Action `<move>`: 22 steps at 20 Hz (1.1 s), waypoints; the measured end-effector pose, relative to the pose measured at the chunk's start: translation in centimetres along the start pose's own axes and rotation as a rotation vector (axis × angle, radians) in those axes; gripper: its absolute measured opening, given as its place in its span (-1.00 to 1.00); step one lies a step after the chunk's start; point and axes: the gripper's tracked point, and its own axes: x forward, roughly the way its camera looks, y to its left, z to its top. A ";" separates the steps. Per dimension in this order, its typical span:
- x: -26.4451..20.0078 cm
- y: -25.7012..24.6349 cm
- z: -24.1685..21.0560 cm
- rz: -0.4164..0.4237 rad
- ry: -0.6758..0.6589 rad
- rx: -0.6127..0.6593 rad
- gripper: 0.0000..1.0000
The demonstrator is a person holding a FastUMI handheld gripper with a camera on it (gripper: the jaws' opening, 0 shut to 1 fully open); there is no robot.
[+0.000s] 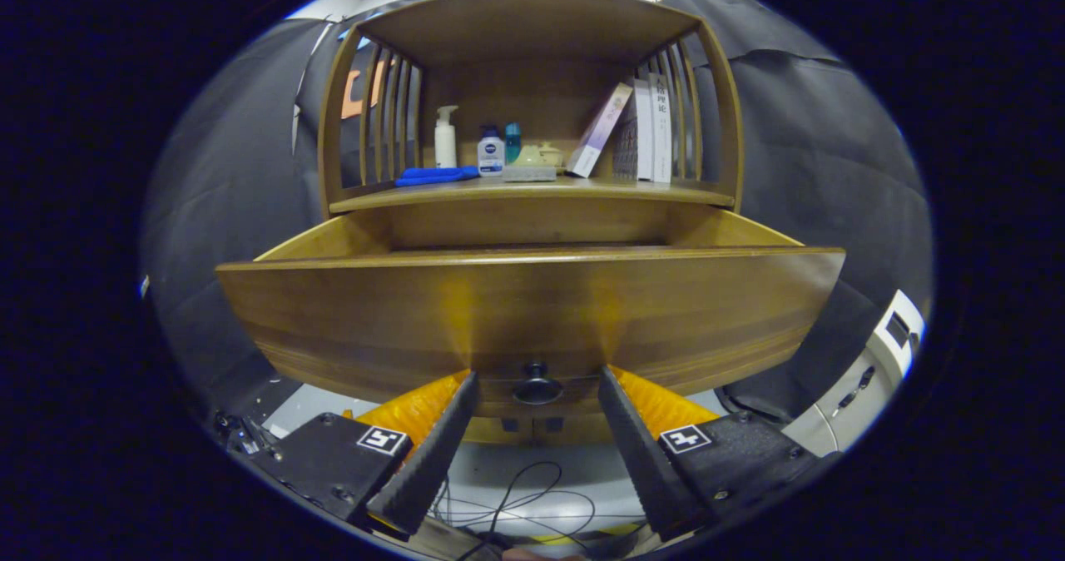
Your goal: Pull open the drawer, take out the items inside it, and place them on the countertop above the cabinet.
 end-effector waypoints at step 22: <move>10.3 0.5 5.3 -0.029 -0.007 -0.054 0.92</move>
